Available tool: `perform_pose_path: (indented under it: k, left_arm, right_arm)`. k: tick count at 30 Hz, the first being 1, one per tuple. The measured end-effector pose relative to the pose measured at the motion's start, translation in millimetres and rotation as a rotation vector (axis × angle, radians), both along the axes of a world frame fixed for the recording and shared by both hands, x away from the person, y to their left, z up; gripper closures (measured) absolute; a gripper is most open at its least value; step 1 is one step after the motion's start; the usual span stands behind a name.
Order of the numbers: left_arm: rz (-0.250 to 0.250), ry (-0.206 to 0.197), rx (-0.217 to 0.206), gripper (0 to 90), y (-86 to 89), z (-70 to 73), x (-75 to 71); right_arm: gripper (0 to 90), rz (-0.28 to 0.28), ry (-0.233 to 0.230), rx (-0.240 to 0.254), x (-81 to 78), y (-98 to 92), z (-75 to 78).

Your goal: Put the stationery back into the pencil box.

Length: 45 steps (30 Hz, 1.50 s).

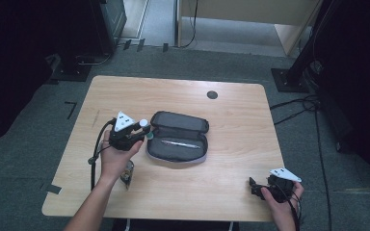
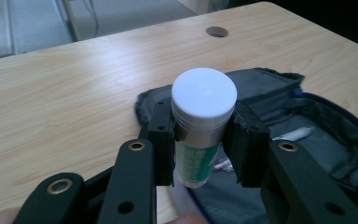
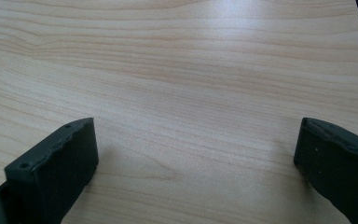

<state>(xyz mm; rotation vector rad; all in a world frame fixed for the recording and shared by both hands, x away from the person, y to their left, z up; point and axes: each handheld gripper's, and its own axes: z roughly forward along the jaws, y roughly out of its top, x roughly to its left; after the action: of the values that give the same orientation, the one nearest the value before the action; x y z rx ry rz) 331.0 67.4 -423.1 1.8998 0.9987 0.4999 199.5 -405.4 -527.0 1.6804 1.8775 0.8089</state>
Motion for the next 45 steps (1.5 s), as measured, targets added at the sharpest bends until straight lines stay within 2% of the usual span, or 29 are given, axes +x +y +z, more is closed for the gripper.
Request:
perform_pose_path:
  k: [11,19,22,29,34,38,45]
  left_arm:
    - [-0.091,0.028,0.000,66.4,-44.9,-12.4,-0.9]
    - [-0.142,0.051,-0.014,66.4,-69.9,-20.7,-3.4]
    - [-0.165,0.068,-0.006,66.3,-80.4,-26.4,-3.7]
    - [-0.192,0.082,-0.015,66.3,-98.7,-36.7,-6.3]
    - [-0.209,0.094,0.000,65.9,-102.2,-42.7,-7.0]
    - [-0.196,0.104,-0.005,63.2,-95.1,-45.4,-7.0]
    - [-0.201,0.114,-0.022,60.0,-82.6,-40.6,-7.1]
  right_arm:
    - [0.0,0.001,0.000,0.002,-0.1,0.0,0.1]
    - [0.0,0.001,0.000,0.001,-0.1,0.0,0.1]
    - [0.0,0.005,-0.001,0.001,-0.8,-0.1,0.0]
    - [0.0,0.003,0.000,0.003,-0.9,0.1,0.0]
    - [0.0,0.003,0.001,0.003,-1.0,0.1,0.0]
    - [0.0,0.006,-0.001,0.002,-0.9,0.0,0.0]
    - [0.0,0.007,-0.002,0.000,-0.8,0.0,-0.1]
